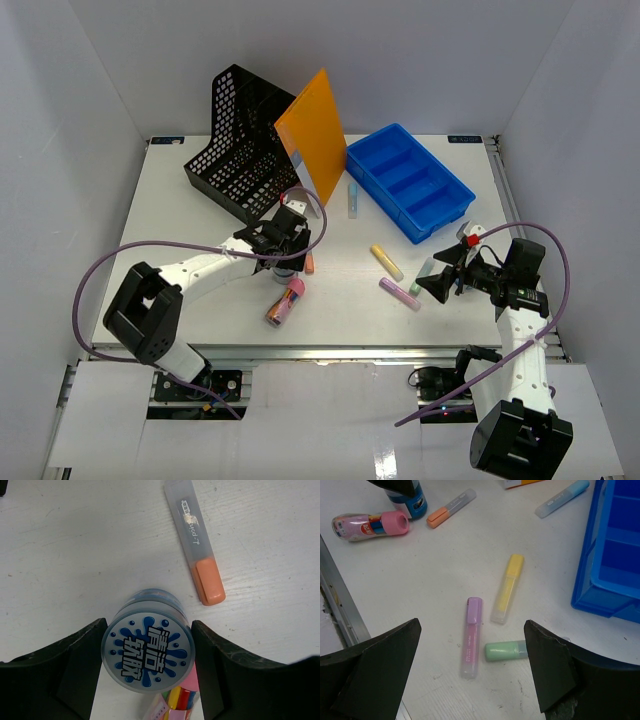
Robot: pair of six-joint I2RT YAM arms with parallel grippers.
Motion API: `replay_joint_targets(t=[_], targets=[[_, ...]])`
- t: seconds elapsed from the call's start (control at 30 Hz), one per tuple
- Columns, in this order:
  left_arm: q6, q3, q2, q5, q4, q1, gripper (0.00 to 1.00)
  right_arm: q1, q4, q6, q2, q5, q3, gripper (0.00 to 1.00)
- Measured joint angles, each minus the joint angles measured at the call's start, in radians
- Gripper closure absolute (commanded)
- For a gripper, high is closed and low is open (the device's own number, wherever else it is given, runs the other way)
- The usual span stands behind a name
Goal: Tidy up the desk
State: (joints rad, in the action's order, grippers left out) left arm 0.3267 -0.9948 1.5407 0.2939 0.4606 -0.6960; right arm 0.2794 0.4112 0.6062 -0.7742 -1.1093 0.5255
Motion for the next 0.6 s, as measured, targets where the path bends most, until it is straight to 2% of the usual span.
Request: replay_joint_targets(t=[0.33, 0.6], targets=[[0.000, -0.032, -0.052, -0.034, 0.025, 0.008, 1.00, 0.000, 0.007, 0.007, 0.000, -0.002, 0.000, 0.10], [0.019, -0.101, -0.066, -0.184, 0.041, 0.013, 1.00, -0.001, 0.026, 0.032, 0.000, -0.019, 0.000, 0.07]])
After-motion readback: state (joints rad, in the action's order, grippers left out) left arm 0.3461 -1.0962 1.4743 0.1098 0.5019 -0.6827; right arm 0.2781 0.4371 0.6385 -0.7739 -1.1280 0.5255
